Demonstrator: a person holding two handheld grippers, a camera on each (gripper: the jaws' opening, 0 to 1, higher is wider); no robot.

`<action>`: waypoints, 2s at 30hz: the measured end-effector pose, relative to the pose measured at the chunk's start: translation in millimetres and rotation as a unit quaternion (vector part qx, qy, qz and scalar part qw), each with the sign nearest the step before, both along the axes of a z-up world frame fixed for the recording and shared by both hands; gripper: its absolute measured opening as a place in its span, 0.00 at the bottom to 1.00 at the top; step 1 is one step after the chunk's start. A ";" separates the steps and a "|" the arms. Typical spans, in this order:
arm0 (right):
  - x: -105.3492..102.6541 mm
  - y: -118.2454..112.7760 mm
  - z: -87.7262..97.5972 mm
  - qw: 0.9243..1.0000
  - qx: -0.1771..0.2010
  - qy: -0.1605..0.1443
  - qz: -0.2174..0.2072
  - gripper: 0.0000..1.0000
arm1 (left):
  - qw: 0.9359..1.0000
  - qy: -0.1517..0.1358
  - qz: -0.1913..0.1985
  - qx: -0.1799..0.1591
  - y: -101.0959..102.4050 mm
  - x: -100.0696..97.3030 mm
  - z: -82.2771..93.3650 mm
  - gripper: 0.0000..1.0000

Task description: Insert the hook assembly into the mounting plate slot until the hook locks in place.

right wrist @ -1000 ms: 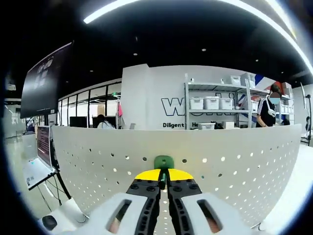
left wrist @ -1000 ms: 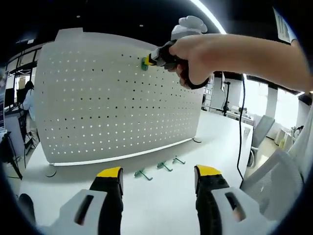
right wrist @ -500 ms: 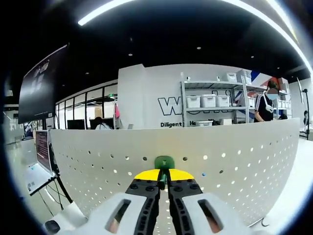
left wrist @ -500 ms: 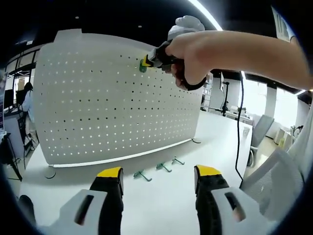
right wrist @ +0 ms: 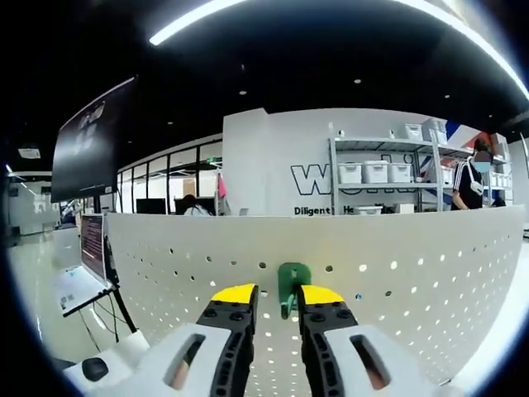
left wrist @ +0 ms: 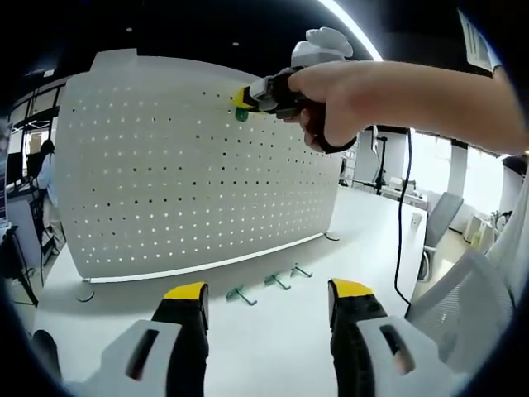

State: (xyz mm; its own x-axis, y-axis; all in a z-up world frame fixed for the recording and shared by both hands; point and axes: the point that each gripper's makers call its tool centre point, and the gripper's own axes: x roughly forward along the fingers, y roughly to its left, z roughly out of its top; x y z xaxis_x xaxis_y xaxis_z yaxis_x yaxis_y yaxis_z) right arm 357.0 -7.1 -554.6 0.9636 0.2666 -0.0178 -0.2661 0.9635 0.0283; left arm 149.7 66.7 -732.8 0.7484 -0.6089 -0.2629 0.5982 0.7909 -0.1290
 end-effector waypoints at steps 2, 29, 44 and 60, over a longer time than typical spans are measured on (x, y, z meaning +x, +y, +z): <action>-1.9 2.2 -0.8 1.000 -0.002 -0.003 0.016 0.22 | 1.000 0.000 0.001 0.002 0.8 0.7 -0.8 0.60; -36.0 -10.6 -11.8 0.987 -0.012 -0.044 0.154 0.51 | 1.000 0.000 -0.001 0.008 -1.0 0.1 -1.2 0.61; -73.7 -25.8 -38.5 0.979 -0.040 -0.033 0.198 0.53 | 1.000 0.001 -0.002 0.010 -0.4 0.7 -3.4 0.61; -110.3 -66.8 -84.3 0.980 -0.059 0.011 0.190 0.56 | 1.000 0.003 -0.002 0.015 0.8 1.4 -6.1 0.62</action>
